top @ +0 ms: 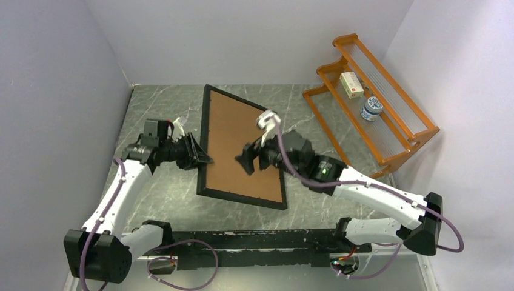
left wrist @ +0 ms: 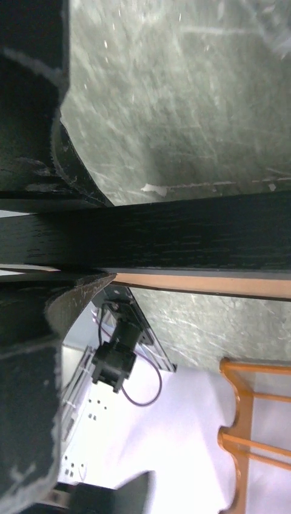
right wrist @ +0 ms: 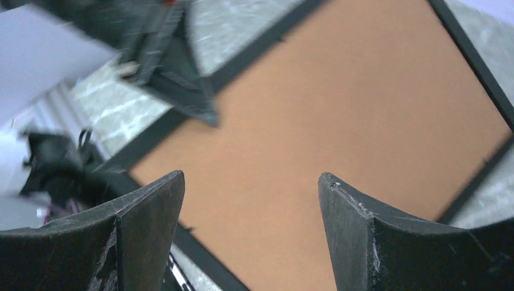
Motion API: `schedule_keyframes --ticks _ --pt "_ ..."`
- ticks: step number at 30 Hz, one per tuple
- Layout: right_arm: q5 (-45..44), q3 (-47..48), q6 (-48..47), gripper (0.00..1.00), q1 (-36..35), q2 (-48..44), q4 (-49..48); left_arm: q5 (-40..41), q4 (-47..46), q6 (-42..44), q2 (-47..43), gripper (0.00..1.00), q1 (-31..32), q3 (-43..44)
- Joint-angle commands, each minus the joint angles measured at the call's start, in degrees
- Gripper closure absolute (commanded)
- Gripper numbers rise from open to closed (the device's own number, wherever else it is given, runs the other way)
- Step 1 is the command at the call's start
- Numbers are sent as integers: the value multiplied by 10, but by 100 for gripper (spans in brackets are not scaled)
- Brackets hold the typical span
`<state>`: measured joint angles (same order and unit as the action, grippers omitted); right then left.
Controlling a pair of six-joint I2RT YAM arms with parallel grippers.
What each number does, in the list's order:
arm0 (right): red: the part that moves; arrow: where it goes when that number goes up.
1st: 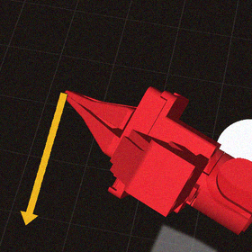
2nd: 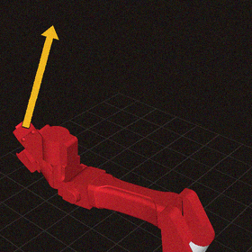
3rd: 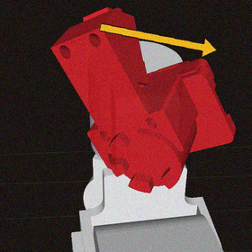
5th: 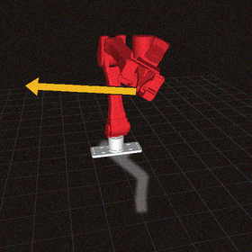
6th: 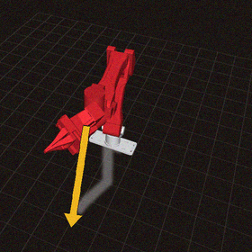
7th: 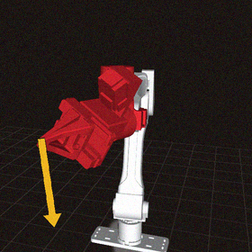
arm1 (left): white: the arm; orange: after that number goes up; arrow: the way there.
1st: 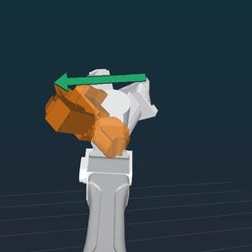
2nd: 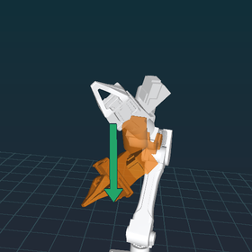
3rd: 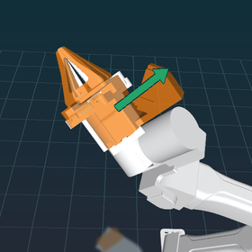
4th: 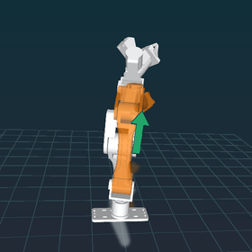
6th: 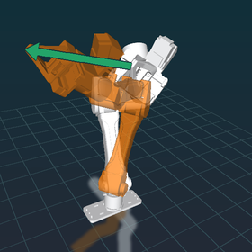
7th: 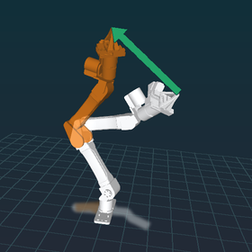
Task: Put the photo into the frame
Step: Turn over the photo frame at the center of the board.
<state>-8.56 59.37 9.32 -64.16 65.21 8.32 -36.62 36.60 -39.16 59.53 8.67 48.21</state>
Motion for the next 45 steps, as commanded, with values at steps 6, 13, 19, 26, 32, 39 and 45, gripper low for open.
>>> schedule_keyframes --ticks 6,13,19,26,32,39,45 --pt "40 131 273 21 172 69 188 86 266 198 67 97 -17 291" --pt "140 142 327 20 231 113 164 158 333 251 116 97 -17 429" --pt "176 133 383 24 250 122 103 177 328 290 134 98 -16 487" --pt "208 221 398 22 254 183 102 246 353 305 177 98 -5 587" --pt "212 296 400 19 254 232 116 263 363 327 216 98 17 679" --pt "194 426 417 18 254 302 206 281 334 358 210 97 76 648" --pt "177 489 437 16 254 338 245 294 312 336 193 98 110 589"
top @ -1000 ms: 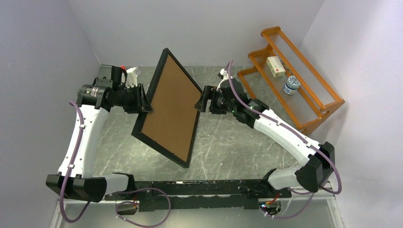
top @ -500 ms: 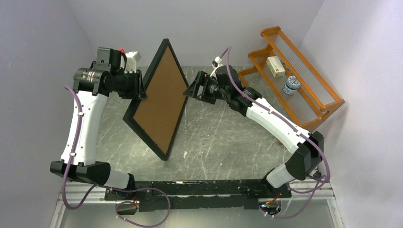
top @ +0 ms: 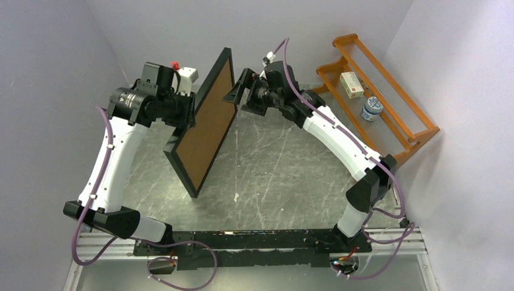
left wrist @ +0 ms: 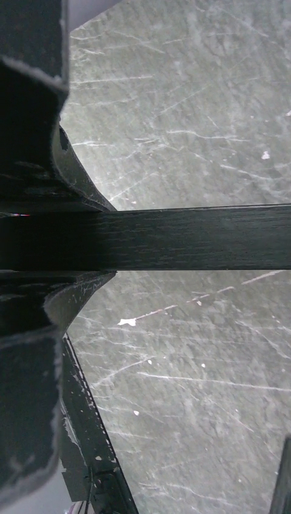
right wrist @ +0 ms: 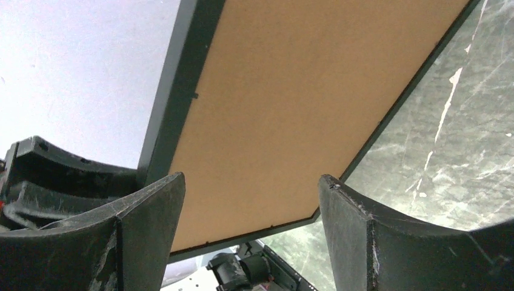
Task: Put the photo into the frame
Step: Turn over the photo frame at the center of the board.
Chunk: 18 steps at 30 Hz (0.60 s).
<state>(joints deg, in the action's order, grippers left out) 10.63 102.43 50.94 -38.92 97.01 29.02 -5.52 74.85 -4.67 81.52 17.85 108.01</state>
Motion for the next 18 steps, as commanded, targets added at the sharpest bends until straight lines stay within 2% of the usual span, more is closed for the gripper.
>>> schedule_keyframes --ticks 1,5,12,18 --pt "-20 78 21 15 2 33 52 -31 -69 -11 -25 97 23 -10" --pt "-30 152 9 12 2 68 103 -37 -76 -25 -24 97 40 -24" --pt "-45 201 8 12 3 96 121 -67 -86 -33 -22 75 64 -41" --pt "-45 237 13 15 13 117 110 -95 -98 -38 -28 71 71 -59"
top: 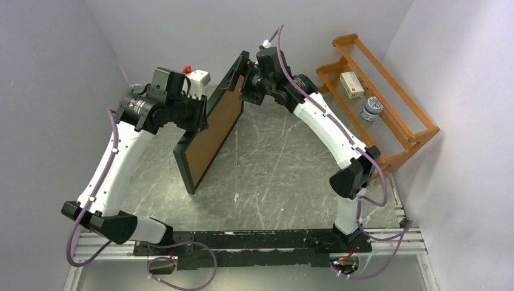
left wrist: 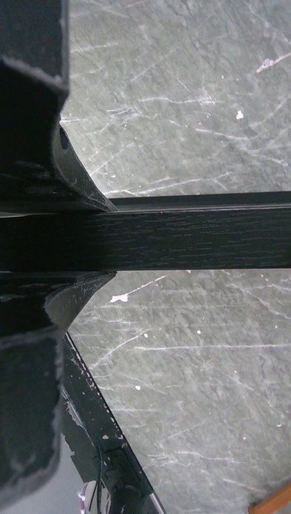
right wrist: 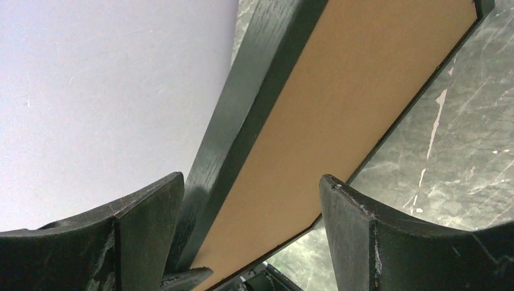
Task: Put the photo into the frame
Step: Turn over the photo frame at the center of the board.
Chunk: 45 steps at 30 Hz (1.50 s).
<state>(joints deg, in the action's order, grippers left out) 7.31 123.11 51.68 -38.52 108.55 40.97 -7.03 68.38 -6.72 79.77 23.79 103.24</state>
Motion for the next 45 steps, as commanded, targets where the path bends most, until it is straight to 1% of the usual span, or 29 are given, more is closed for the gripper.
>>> schedule_keyframes --ticks 1,4,5,7,8,12,13,14,16,20,23,25,27,29,31,33,35,38,42,45 --pt "-13 29 9 15 10 2 -12 -89 -36 -18 -12 71 12 -13" --pt "-18 37 17 16 13 15 -1 -100 -39 -17 -14 66 15 -19" --pt "-20 39 20 17 15 20 10 -101 -41 -16 -16 62 16 -22" --pt "-21 34 27 19 20 24 21 -111 -49 -10 -22 50 17 -34" --pt "-22 24 29 20 24 22 20 -120 -55 -5 -27 46 17 -40" --pt "-23 -2 33 22 36 12 17 -160 -79 9 -44 34 17 -70" --pt "-22 -8 33 24 40 8 20 -174 -87 13 -49 33 17 -74" --pt "-21 -17 33 27 43 2 21 -186 -94 15 -51 32 17 -81" --pt "-18 -68 30 34 52 -25 5 -211 -107 15 -56 29 17 -93" --pt "24 -222 32 56 79 -121 -78 -252 -149 -1 -67 23 17 -111" --pt "69 -326 25 66 108 -181 -130 -264 -184 -24 -79 19 17 -125" --pt "102 -393 19 69 132 -223 -168 -247 -206 -48 -86 17 17 -137" --pt "131 -482 11 70 152 -268 -218 -205 -225 -82 -95 15 17 -159" --pt "165 -570 11 71 173 -312 -290 -154 -243 -125 -108 15 17 -192" --pt "201 -647 7 72 187 -351 -364 -102 -255 -171 -125 15 17 -237" --pt "215 -709 -11 73 192 -373 -423 -37 -259 -220 -145 15 17 -289" --pt "224 -773 -23 73 194 -394 -503 15 -257 -266 -169 15 17 -342" --pt "240 -848 -27 71 195 -404 -571 62 -244 -321 -200 15 17 -416" --pt "261 -917 -22 65 198 -395 -649 104 -229 -369 -232 13 17 -498" --pt "271 -962 -8 59 199 -381 -710 119 -226 -396 -248 13 16 -535"
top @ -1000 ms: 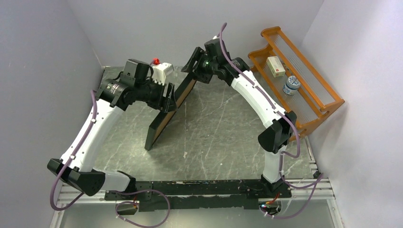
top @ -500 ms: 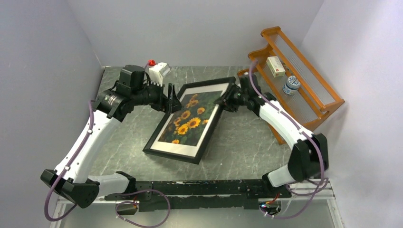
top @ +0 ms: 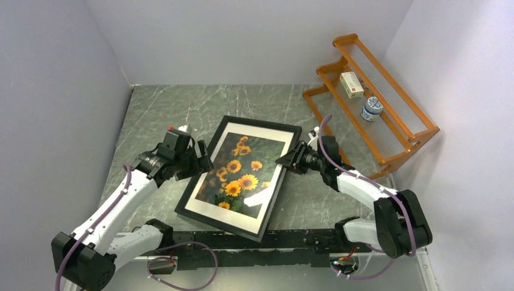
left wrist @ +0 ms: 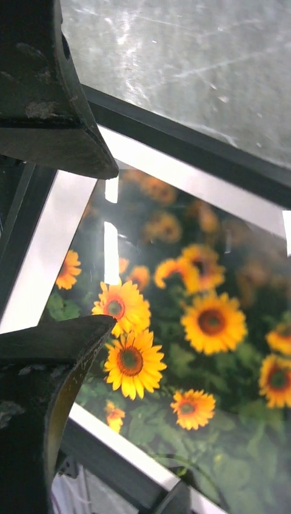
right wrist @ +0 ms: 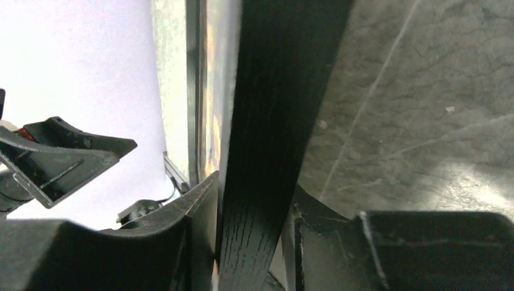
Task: Put the photo into the frame
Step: Turn over the photo frame at the center of the board.
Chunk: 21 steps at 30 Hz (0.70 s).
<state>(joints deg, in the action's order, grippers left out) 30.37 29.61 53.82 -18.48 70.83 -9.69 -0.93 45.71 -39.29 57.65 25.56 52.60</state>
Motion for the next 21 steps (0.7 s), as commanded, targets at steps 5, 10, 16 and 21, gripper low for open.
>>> schedule_keyframes --ticks 5,10,16,21 --pt "47 -59 -11 46 1 31 -276 53 -18 -87 -30 12 -2 -64" --pt "31 -79 -5 30 2 48 -297 67 -2 -106 -13 12 -2 -73" --pt "-47 -85 -29 14 4 31 -198 110 33 -153 -13 11 -2 -86" --pt "-146 -60 -64 12 4 -4 -16 149 65 -201 -7 10 -3 -91"
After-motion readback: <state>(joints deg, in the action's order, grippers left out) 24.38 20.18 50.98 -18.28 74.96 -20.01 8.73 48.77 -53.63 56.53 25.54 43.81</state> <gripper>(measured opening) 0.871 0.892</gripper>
